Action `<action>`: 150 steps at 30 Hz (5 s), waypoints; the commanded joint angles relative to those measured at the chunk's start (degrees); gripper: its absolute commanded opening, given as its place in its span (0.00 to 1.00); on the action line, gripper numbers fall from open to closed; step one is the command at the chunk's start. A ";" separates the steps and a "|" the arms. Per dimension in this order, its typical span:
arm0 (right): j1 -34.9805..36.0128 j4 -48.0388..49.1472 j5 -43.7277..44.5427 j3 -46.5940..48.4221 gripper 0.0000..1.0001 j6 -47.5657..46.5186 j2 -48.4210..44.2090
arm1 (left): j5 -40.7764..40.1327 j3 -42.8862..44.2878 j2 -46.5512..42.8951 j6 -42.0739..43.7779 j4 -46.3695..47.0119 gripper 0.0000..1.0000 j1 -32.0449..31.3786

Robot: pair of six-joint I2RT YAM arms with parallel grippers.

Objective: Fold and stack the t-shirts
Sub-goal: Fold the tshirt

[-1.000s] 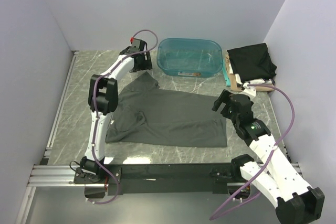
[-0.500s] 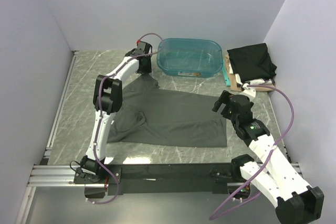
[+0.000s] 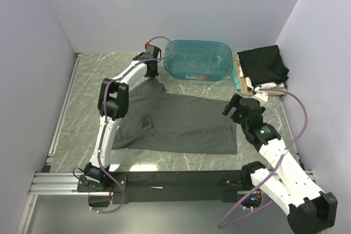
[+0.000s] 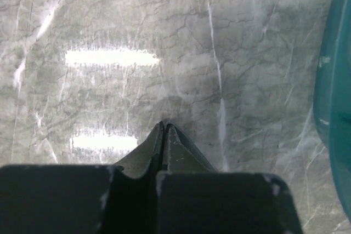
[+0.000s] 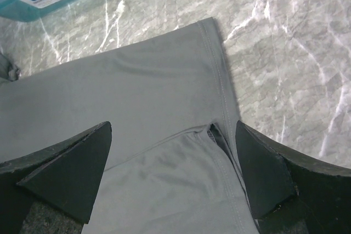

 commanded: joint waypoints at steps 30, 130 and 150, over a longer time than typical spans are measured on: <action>-14.02 -3.10 -1.22 35.37 0.62 4.27 60.02 | 1.81 -19.24 -18.85 -8.27 10.09 0.00 -0.49; -9.71 3.84 -4.38 8.57 0.78 -2.05 29.20 | 0.93 -95.09 -93.56 -50.89 -0.99 0.07 -21.67; -3.57 3.40 -10.01 8.48 0.90 -6.53 20.66 | -11.45 -82.62 -86.90 -40.37 0.84 0.99 -24.05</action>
